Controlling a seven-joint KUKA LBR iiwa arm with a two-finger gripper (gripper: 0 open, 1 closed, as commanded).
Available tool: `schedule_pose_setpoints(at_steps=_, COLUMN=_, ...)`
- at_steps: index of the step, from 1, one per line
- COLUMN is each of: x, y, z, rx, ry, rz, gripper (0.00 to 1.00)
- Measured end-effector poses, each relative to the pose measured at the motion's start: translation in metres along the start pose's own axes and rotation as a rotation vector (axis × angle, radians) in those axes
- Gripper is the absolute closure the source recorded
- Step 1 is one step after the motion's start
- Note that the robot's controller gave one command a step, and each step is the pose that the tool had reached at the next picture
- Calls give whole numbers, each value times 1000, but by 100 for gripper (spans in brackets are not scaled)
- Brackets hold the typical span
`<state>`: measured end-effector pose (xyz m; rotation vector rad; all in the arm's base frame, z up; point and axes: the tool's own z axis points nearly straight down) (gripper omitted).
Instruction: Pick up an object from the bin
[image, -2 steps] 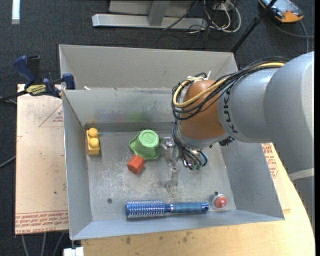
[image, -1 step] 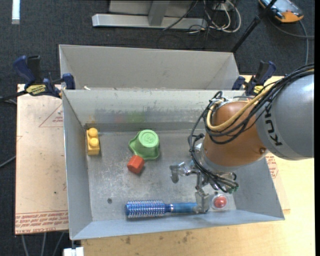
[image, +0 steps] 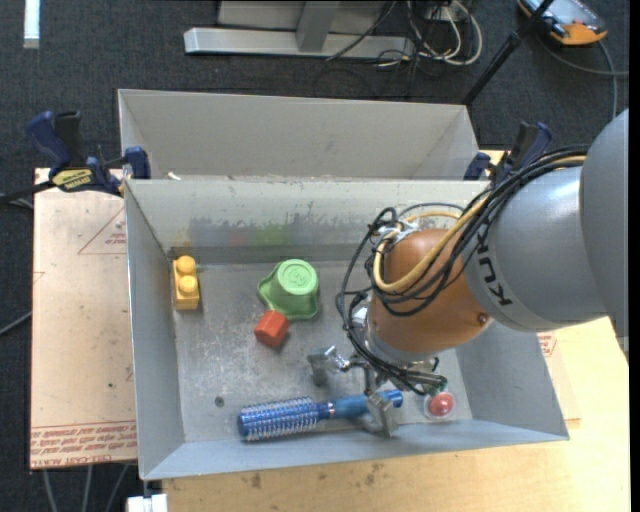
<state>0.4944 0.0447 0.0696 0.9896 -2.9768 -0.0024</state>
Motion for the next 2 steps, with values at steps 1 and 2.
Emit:
schedule_pose_setpoints(at_steps=1, x=-1, y=-1, z=0, rx=2, ry=-5, rz=1, gripper=100)
schedule_pose_setpoints(at_steps=2, x=13, y=3, z=-166, rx=8, ry=-13, rz=-2, gripper=100)
